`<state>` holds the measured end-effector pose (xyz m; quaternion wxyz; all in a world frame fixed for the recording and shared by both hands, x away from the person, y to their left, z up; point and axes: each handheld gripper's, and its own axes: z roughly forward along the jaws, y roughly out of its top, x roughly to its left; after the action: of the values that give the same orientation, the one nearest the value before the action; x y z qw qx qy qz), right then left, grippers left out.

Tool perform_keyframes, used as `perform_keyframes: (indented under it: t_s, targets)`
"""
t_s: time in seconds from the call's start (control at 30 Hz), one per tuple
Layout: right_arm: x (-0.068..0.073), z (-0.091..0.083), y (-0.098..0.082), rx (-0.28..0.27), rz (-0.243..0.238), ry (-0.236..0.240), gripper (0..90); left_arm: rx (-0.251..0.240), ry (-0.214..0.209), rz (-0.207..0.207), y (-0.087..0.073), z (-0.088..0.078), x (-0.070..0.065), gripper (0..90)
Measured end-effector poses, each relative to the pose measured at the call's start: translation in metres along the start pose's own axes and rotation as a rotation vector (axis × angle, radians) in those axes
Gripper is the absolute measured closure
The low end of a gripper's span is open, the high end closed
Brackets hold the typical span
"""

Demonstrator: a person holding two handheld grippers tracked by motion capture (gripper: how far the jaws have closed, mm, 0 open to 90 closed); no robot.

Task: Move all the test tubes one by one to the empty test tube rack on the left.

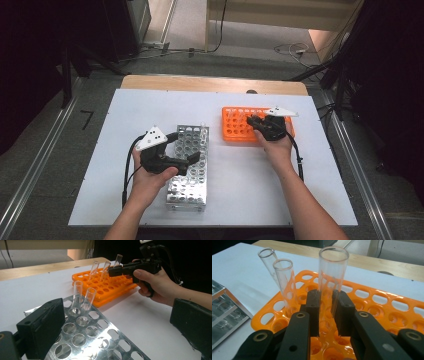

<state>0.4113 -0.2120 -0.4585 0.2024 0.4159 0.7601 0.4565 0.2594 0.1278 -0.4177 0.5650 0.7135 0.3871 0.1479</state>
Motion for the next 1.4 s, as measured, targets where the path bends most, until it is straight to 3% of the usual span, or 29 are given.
perform_keyframes:
  t_s: [0.43, 0.67, 1.4]
  targets:
    - [0.003, -0.027, 0.016, -0.061, -0.026, 0.018, 73.8, 0.008, -0.008, 0.008, 0.000, 0.004, -0.003, 0.0]
    - [0.007, -0.041, 0.017, -0.077, -0.030, 0.054, 73.8, 0.014, -0.014, 0.012, -0.001, 0.007, -0.006, 0.0]
    - [0.048, -0.086, -0.013, -0.053, -0.071, 0.187, 73.8, 0.033, -0.032, 0.025, -0.003, 0.017, -0.015, 0.0]
